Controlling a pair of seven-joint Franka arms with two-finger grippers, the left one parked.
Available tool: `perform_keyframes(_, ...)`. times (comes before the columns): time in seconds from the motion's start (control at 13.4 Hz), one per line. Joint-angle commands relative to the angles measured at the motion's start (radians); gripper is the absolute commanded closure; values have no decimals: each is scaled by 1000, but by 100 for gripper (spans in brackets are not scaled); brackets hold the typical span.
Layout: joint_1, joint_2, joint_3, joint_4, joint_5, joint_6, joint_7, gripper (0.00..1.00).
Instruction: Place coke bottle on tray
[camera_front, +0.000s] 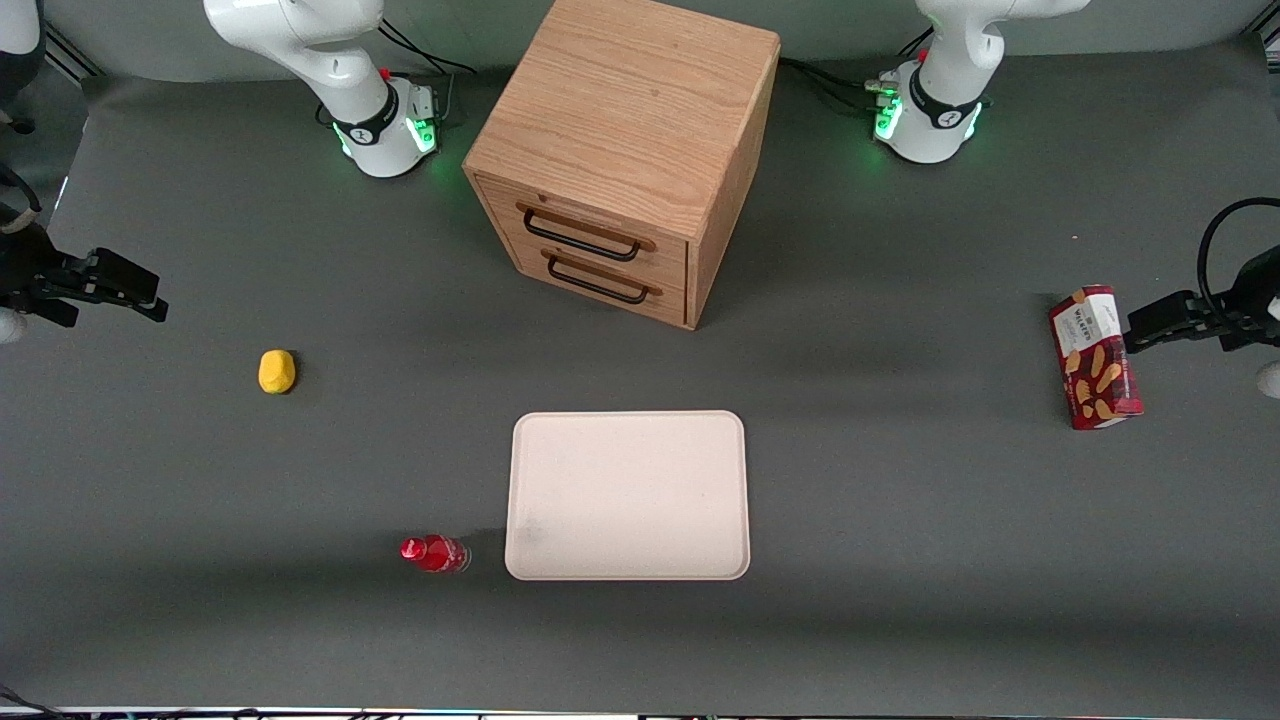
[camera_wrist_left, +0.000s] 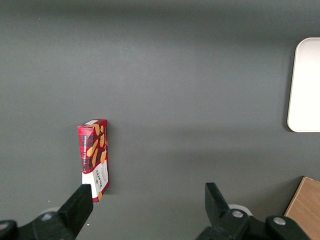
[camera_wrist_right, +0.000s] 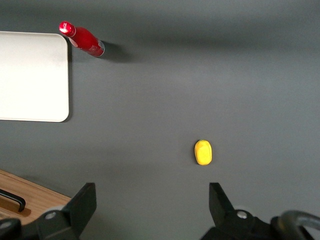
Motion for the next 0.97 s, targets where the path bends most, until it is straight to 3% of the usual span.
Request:
perform_keyframes(0.0, 8, 3, -9, 14, 37, -2, 21, 0)
perform_keyframes(0.9, -11, -2, 1, 12, 40, -10, 23, 0)
